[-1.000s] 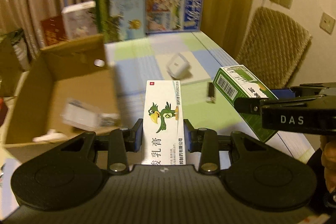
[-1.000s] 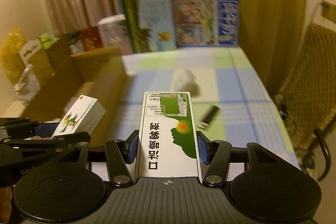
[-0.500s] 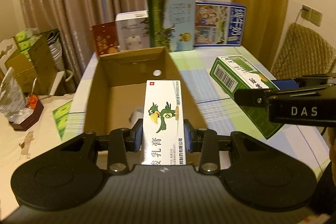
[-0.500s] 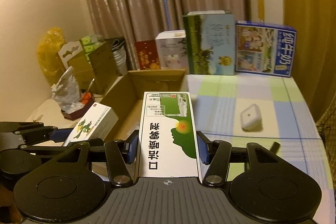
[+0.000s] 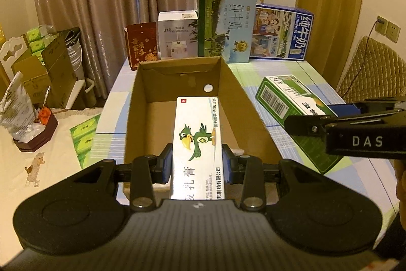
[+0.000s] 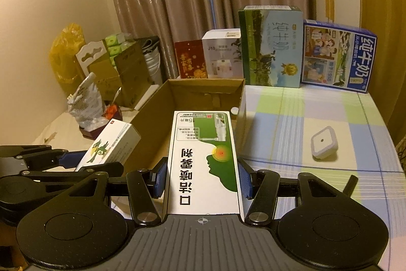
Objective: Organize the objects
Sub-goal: 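Carry both medicine boxes over the cardboard box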
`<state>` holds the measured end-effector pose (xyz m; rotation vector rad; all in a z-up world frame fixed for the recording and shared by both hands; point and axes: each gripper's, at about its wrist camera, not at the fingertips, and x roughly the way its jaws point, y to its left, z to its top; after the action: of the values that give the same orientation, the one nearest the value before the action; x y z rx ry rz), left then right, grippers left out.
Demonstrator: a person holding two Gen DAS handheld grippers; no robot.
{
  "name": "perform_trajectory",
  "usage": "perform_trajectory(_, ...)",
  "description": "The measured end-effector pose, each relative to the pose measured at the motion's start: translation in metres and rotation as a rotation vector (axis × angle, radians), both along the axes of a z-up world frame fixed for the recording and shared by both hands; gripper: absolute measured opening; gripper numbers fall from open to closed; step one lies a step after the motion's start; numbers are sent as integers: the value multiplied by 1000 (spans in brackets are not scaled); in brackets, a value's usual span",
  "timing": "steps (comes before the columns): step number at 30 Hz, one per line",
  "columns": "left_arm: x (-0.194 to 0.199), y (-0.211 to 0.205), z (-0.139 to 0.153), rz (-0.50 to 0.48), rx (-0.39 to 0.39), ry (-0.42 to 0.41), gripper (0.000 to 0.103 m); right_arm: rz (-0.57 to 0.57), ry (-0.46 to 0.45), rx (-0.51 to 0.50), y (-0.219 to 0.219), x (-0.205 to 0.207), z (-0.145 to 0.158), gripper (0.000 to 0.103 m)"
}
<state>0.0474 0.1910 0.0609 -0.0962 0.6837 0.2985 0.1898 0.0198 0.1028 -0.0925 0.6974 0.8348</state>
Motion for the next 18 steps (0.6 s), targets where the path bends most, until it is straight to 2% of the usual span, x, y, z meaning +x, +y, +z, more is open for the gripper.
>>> perform_trajectory(18, 45, 47, -16, -4, -5, 27, 33, -42, 107, 38, 38, 49, -23, 52)
